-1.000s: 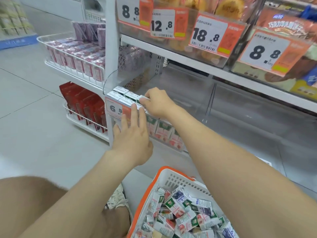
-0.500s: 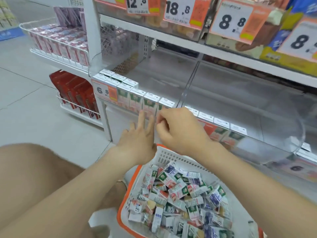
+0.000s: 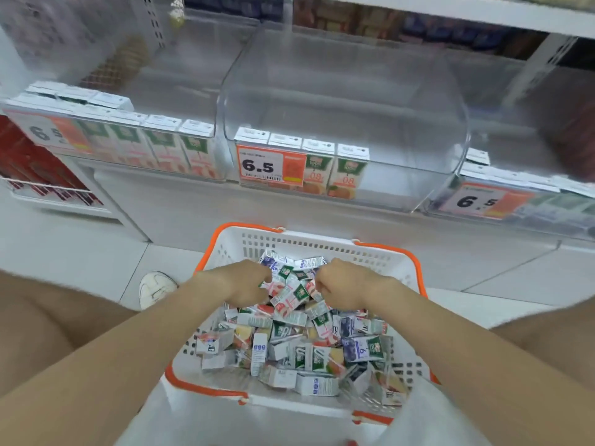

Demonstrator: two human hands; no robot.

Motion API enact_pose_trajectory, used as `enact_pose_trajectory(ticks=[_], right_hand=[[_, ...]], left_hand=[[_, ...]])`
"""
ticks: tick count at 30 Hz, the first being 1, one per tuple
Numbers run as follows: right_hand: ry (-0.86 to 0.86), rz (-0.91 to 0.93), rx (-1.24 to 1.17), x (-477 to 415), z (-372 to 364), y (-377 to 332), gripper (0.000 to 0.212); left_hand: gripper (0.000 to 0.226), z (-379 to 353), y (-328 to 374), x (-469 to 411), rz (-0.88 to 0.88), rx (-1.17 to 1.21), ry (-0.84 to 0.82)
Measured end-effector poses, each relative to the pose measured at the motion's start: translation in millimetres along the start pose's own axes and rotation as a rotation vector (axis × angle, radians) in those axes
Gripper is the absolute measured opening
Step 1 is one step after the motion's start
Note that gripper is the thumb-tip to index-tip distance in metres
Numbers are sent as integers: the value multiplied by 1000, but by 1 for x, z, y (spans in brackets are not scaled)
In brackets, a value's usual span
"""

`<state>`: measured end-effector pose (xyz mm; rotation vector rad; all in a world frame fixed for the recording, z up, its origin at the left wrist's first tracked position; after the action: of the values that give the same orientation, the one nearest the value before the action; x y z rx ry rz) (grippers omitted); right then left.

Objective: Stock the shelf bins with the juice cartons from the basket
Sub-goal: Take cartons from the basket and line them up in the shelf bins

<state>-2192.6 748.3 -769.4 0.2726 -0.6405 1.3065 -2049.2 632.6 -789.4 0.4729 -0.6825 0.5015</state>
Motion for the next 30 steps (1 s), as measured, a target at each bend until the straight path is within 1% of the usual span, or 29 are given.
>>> enact_pose_trajectory(ticks=[3,4,5,6,8,10,11,12,13,15,19,21,23,24,27,30], right_hand=[[-88,-25,23,-5,-32,22,25],[-118,-39,19,-6,-43,30,26],[-146,-59,32,-6,-53,37,27],[-155,-78,54,-5,-61,45,28],[-183,-129,91,-1,-80,62,28],[-193,-151,120,4,-92,75,16],[-201,-149,122,7,-97,79,11],[-212,-155,118,9,-104,83,18],[-214,-160,111,10,-110,86,27],[-179,-177,88,13,-113,90,34],[-107,-219,30,13,-113,100,25],[-55,-270,-60,14,-108,109,28],[19,-302,-196,16,-94,115,39],[60,-311,-281,18,-84,116,42],[201,-358,-659,27,-53,114,34],[294,-359,-1087,37,-29,101,35]], left_hand=[[36,-13,-2,-22,4,-48,25],[30,-19,0,-27,0,-109,17],[28,-25,4,-32,-3,-174,12],[35,-31,7,-38,-2,-233,13],[66,-43,21,-47,-45,-323,14],[96,-50,42,-55,-134,-363,33],[106,-52,52,-58,-174,-374,42],[112,-51,62,-61,-203,-382,52],[114,-51,69,-66,-222,-393,69],[112,-53,75,-78,-217,-432,95],[97,-60,71,-90,-157,-493,107],[83,-57,70,-88,-140,-444,118],[71,-55,67,-86,-118,-316,87],[66,-56,64,-86,-107,-249,71],[58,-55,55,-83,-84,-75,77],[50,-47,48,-73,-80,106,85]])
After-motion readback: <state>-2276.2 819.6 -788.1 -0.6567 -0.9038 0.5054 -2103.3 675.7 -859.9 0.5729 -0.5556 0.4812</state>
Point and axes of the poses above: each hand's wrist, its own x-axis away from the middle knuckle, its own z-axis out of the back of the hand, y = z × x, the point moved 8 cm from there along -x, towards the middle knuckle, and after that the axes turned 1 degree about -z, right-handed, at the moved point
